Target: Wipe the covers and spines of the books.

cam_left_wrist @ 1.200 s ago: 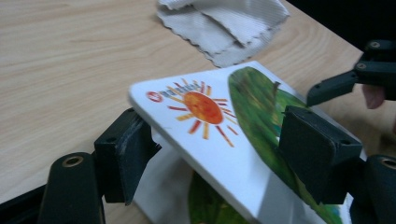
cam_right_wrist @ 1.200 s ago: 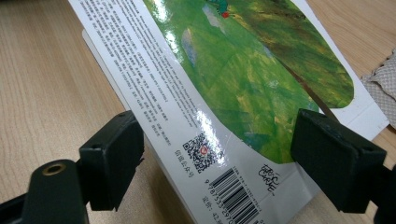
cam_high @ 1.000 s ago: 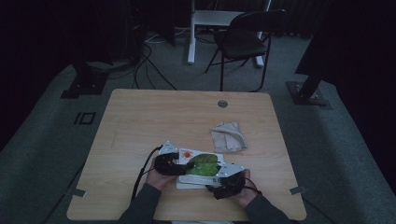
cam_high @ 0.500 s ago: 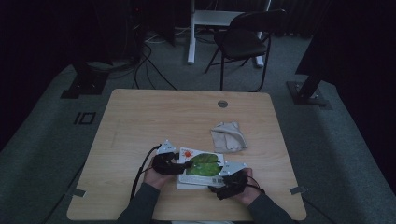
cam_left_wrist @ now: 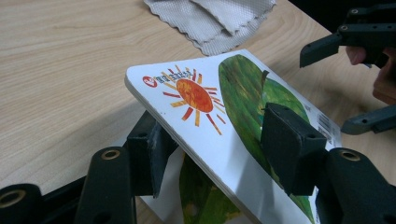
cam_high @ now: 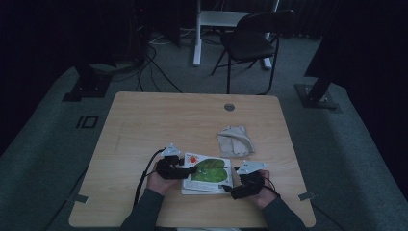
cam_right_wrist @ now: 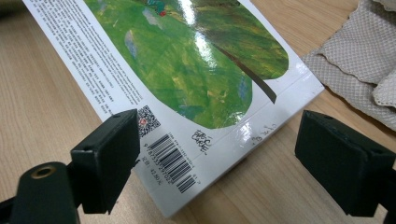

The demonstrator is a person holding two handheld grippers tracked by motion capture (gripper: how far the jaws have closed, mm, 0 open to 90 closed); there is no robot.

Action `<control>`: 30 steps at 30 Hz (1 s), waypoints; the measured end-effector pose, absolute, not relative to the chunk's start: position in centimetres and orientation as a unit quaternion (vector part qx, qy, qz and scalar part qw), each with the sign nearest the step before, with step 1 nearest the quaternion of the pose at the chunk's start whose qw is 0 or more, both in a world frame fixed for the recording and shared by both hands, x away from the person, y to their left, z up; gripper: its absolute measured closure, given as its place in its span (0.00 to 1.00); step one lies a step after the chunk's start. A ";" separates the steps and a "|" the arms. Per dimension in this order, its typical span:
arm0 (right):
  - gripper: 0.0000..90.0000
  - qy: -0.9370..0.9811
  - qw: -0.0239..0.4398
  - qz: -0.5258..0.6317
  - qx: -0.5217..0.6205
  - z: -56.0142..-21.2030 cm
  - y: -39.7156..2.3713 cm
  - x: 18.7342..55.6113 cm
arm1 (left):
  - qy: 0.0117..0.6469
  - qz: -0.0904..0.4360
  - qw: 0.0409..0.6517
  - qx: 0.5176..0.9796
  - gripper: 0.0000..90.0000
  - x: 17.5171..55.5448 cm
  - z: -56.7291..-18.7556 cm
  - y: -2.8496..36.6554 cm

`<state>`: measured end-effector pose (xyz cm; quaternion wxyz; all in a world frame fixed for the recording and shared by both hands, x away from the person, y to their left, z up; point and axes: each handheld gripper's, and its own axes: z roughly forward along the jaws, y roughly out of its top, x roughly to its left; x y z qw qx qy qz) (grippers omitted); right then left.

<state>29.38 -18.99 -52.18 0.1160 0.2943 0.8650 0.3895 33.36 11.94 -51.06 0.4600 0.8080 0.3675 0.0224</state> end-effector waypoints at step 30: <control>0.15 0.837 0.084 0.423 0.337 -52.3 -20.3 31.0 | 0.302 0.026 0.511 0.804 0.74 32.5 -49.9 12.9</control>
